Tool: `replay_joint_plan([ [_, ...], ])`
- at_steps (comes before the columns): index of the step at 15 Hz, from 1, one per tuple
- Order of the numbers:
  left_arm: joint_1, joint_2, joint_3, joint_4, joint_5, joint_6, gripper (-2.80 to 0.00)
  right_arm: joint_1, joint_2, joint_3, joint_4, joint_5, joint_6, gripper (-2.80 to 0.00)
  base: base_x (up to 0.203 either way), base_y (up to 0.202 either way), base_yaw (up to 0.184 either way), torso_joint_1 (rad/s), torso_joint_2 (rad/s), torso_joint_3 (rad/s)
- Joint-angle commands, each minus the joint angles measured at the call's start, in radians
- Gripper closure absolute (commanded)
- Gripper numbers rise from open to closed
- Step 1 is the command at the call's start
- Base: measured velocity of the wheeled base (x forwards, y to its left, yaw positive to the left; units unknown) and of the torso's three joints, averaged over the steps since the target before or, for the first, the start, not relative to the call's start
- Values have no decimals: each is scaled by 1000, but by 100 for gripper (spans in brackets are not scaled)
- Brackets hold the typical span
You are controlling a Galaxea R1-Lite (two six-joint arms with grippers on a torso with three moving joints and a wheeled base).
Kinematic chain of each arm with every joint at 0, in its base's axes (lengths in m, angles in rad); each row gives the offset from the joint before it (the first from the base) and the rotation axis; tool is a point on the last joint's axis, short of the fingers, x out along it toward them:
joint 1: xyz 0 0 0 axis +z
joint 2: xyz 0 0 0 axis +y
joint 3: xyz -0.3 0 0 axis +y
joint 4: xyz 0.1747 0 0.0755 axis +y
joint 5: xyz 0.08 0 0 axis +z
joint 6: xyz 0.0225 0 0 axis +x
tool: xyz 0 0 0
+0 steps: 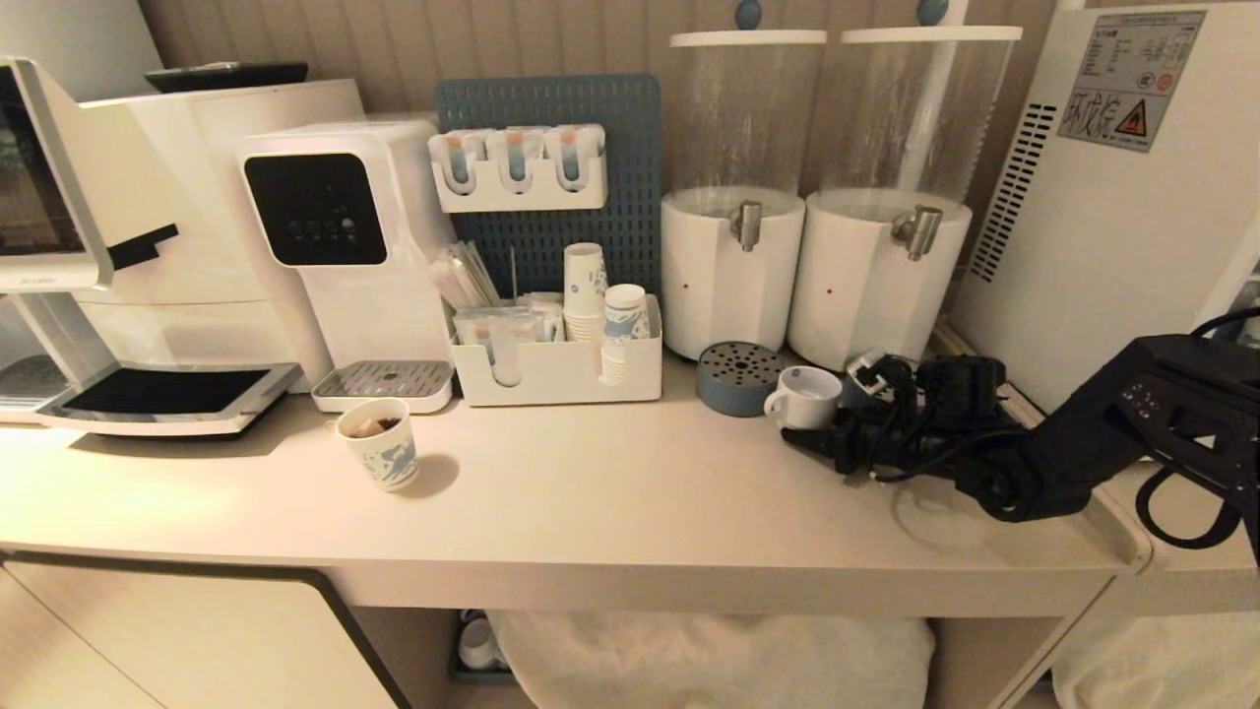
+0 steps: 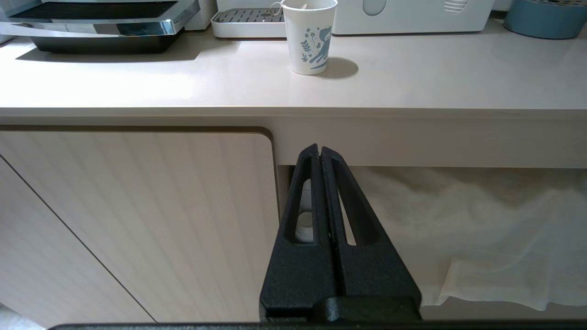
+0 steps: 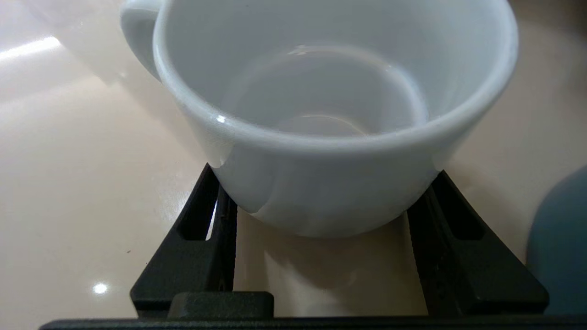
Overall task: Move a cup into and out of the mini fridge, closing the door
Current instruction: Put the ceramic cup in the freezer
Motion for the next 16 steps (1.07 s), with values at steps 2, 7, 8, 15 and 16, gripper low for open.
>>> replay_joint_plan([
  [2,0,1,0,0,0,0,0,7,17,11,7,2,-10,0,0,0,0,0,0,0],
  [7,0,2,0,0,1,0,0,9,22,10,4,-1,-12,0,0,0,0,0,0,0],
  [8,0,0,0,0,0,0,0,12,23,8,6,-2,-12,0,0,0,0,0,0,0],
  [15,0,0,0,0,0,0,0,27,23,8,17,-78,-18,0,0,0,0,0,0,0],
  [16,0,2,0,0,0,0,0,27,22,10,18,-78,-18,0,0,0,0,0,0,0],
])
